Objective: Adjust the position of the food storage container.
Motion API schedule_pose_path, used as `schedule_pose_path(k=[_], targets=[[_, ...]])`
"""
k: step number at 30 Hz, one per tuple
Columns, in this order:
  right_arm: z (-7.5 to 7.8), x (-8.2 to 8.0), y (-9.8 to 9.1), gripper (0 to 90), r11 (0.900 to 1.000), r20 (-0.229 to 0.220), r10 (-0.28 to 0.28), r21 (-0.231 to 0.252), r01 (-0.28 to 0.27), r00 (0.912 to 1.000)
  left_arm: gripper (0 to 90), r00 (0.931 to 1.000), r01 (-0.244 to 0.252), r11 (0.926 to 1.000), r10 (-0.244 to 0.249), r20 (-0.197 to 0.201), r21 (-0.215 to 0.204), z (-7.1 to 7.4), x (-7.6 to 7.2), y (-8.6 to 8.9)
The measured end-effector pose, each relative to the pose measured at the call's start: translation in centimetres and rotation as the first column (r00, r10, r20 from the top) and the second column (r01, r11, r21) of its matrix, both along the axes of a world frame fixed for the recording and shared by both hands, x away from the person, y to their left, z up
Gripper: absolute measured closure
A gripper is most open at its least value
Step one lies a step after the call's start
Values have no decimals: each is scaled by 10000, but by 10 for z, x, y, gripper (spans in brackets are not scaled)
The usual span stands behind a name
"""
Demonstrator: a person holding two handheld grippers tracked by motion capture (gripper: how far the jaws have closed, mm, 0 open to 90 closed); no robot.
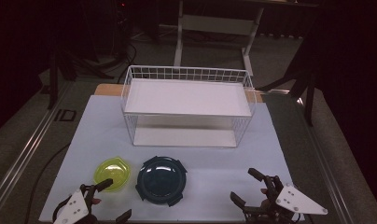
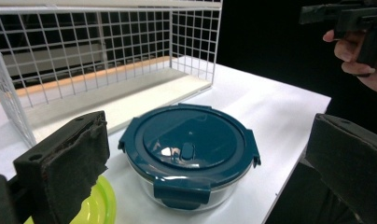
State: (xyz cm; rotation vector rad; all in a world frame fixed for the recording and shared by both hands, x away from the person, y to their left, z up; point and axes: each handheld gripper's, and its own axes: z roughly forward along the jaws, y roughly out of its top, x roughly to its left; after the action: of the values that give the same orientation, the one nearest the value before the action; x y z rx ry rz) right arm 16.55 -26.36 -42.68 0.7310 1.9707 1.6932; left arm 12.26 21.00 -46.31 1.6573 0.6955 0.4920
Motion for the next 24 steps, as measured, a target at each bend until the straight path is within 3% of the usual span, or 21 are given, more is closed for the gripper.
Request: schedule_pose_path(k=[6,11,13,15,19,24], targets=[[10,-1,-2,106,9997,-121,-10,238,12,9999,0,9992,397,9992,-397,26,33,18,0,0],[14,3,-3,107,9995,-396,-225,211,233,9990,0,9997,212,9997,-213,140,119,32,0,5],[15,5,-2,107,9995,-527,-300,120,307,9982,0,9995,285,9982,-293,144,530,35,0,6],[16,7,-2,107,9995,-579,-302,84,307,9979,0,9992,403,9976,-398,-84,572,35,2,6],[19,7,1,107,9997,-490,-264,2,264,9985,0,9938,545,9970,-488,-998,556,23,9,2],[16,8,2,118,9998,-572,-182,61,186,9982,71,9856,572,9880,-330,-1659,1435,1,10,-9]])
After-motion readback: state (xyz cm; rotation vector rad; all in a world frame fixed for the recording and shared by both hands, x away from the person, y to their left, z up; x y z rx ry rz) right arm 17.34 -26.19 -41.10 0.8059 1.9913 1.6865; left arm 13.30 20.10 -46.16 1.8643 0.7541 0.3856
